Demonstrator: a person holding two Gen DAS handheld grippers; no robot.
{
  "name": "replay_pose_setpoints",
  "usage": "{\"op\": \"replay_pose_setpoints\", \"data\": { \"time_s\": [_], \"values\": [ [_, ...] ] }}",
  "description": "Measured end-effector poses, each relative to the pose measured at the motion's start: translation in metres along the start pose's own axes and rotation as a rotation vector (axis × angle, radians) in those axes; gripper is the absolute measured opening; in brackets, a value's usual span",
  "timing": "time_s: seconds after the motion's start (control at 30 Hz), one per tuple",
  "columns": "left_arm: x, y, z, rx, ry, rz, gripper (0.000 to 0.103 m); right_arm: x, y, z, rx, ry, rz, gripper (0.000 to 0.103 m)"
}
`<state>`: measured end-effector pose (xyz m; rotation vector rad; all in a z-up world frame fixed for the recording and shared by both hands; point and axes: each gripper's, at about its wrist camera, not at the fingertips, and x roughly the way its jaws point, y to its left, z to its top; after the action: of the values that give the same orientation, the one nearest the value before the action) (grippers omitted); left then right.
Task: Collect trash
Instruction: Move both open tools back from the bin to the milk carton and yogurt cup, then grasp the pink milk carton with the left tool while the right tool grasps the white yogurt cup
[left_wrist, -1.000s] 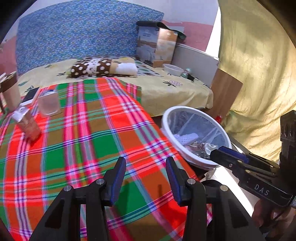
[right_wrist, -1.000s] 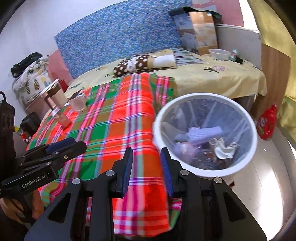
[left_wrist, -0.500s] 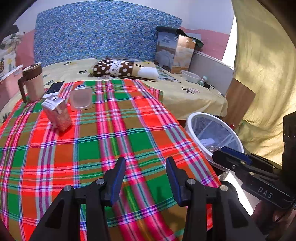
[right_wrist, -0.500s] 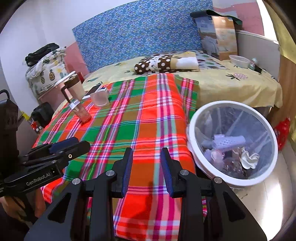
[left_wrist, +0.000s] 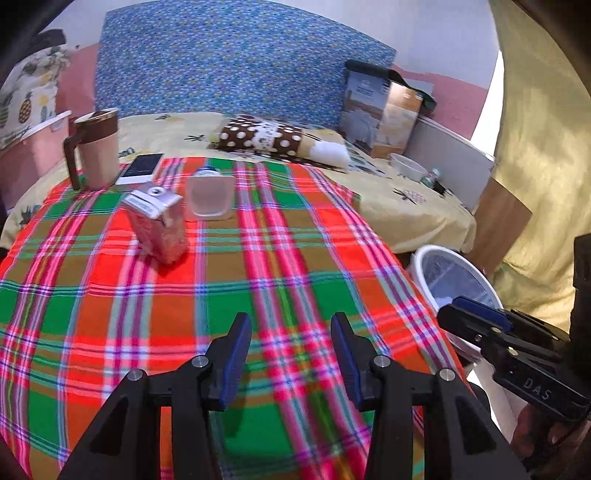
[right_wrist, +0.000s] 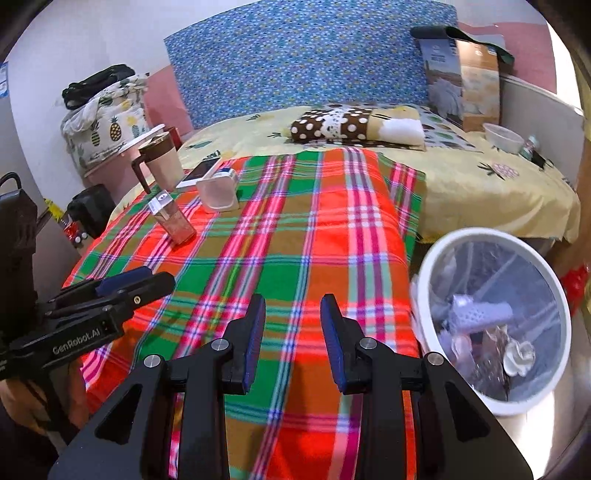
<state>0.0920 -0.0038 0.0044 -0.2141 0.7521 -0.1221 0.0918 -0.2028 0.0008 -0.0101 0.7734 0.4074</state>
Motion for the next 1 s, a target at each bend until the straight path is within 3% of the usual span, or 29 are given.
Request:
{"op": "replay_pose_setpoints", "data": {
  "time_s": [0.37, 0.47, 0.6, 0.9, 1.0],
  "values": [
    [0.019, 0.053, 0.034, -0.088, -0.020, 0.110, 0.045, 0.020, 0.012, 0.022, -0.045, 0.000, 0.032, 0.033],
    [0.033, 0.068, 0.044, -0.134, -0.010, 0.130, 0.049, 0.026, 0.013, 0.026, -0.048, 0.003, 0.034, 0.033],
    [0.046, 0.075, 0.053, -0.170, -0.023, 0.152, 0.056, 0.032, 0.011, 0.028, -0.046, 0.013, 0.039, 0.033],
    [0.083, 0.093, 0.071, -0.270, -0.019, 0.263, 0.056, 0.043, 0.006, 0.032, -0.030, 0.033, 0.048, 0.033],
    [0.088, 0.099, 0.073, -0.254, -0.006, 0.300, 0.056, 0.046, 0.006, 0.034, -0.029, 0.037, 0.054, 0.033]
  ]
}}
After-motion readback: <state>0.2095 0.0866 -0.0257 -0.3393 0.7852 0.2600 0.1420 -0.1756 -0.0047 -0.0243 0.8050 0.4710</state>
